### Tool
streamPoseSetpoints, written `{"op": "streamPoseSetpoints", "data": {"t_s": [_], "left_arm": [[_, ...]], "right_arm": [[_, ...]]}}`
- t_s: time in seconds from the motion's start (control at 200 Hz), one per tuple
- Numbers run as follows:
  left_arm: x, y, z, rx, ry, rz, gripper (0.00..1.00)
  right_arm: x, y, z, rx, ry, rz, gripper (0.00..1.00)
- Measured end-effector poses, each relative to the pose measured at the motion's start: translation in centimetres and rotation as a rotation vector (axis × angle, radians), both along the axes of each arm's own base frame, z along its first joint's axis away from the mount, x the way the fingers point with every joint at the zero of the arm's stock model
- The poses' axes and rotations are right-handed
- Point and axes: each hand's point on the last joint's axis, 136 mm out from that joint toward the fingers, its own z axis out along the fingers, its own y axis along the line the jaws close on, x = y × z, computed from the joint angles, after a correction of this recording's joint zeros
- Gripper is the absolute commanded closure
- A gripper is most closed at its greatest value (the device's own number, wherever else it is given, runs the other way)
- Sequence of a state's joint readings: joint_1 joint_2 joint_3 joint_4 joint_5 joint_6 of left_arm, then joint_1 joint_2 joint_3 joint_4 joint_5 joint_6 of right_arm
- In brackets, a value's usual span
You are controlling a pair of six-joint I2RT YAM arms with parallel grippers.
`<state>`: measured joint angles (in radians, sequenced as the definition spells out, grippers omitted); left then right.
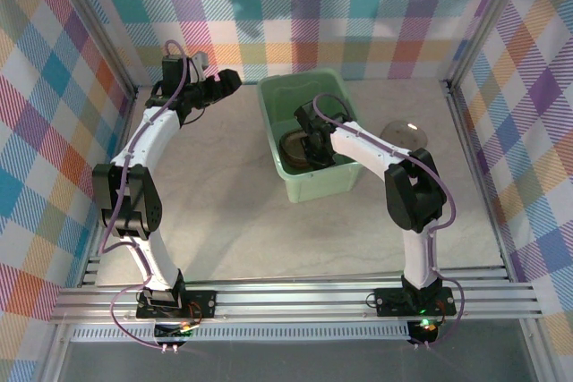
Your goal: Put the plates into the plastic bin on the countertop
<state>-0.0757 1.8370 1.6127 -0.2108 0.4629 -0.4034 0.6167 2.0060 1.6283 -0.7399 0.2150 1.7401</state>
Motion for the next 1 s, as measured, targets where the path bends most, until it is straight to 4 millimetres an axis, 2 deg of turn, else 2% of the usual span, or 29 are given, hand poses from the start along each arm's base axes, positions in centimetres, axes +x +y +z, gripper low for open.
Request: {"op": "streamPoseSetpoints", "data": {"t_s": [0.065, 0.155, 0.315, 0.435, 0.545, 0.61, 0.645, 1.0], "left_arm": [[0.0, 0.0, -0.1, 0.0, 0.002, 0.0, 0.13], [0.0, 0.0, -0.2, 0.0, 0.003, 0.0, 0.13], [0.0, 0.0, -0.2, 0.0, 0.003, 0.0, 0.13], [0.1, 0.0, -0.2, 0.0, 0.003, 0.0, 0.13], [0.2, 0.0, -0.3, -0.002, 0.005, 0.001, 0.13], [0.2, 0.0, -0.5, -0.003, 0.009, 0.002, 0.13], [0.3, 0.0, -0.6, -0.003, 0.011, 0.002, 0.13], [0.9, -0.1, -0.9, -0.018, 0.023, 0.011, 0.13]], "right_arm": [[0.0, 0.0, 0.0, 0.001, 0.001, -0.001, 0.83], [-0.1, 0.0, -0.3, -0.004, 0.009, 0.002, 0.69], [-0.2, -0.4, -0.3, -0.025, 0.013, -0.004, 0.59], [-0.3, -0.5, -0.1, -0.034, 0.016, 0.002, 0.43], [-0.1, -0.4, 0.5, -0.03, 0.009, 0.007, 0.21], [0.2, -0.2, 1.0, -0.029, -0.004, 0.017, 0.14], [0.3, -0.2, 1.2, -0.029, -0.014, 0.022, 0.05], [1.5, -0.4, 4.1, -0.111, -0.133, 0.155, 0.01]]}}
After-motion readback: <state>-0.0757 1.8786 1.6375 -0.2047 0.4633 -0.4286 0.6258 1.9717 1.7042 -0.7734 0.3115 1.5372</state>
